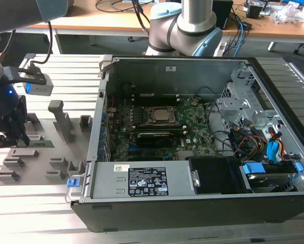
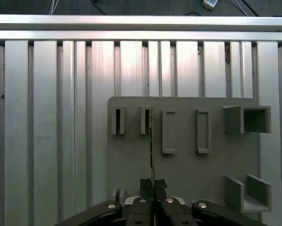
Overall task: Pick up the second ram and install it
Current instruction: 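Pick up the second ram and move it above second insertion slot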
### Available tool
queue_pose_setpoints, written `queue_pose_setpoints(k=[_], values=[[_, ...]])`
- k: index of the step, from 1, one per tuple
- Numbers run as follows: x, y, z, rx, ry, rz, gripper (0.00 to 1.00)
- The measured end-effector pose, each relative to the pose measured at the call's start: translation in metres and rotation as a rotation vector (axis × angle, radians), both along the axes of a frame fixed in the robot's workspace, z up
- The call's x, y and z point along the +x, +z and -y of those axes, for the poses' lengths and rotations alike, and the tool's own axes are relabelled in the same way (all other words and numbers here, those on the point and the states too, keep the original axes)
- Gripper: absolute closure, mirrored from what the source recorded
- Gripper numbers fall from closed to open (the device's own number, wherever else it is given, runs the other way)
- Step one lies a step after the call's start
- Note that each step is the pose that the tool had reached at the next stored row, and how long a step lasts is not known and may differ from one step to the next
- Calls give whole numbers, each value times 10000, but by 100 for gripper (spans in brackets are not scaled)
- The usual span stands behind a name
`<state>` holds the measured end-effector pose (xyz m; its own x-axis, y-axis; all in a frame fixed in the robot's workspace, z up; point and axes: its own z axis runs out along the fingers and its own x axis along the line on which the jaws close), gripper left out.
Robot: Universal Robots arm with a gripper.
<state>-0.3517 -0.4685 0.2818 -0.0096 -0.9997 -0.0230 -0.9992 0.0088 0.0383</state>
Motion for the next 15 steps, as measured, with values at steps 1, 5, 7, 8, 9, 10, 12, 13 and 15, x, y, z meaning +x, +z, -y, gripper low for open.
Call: queue_pose_setpoints(k=[1,5,7,8,9,10,12,13,15], values=[[0,26,0,-1,0,-1,87],[0,113,0,0,0,0,87],[0,150,0,0,0,-1,87],[0,178,0,0,0,-1,87],[0,191,0,0,0,-1,87],[0,204,0,0,0,-1,87],[0,230,0,0,0,-1,87],[0,252,0,0,0,-1,87],[0,273,0,0,0,0,87]])
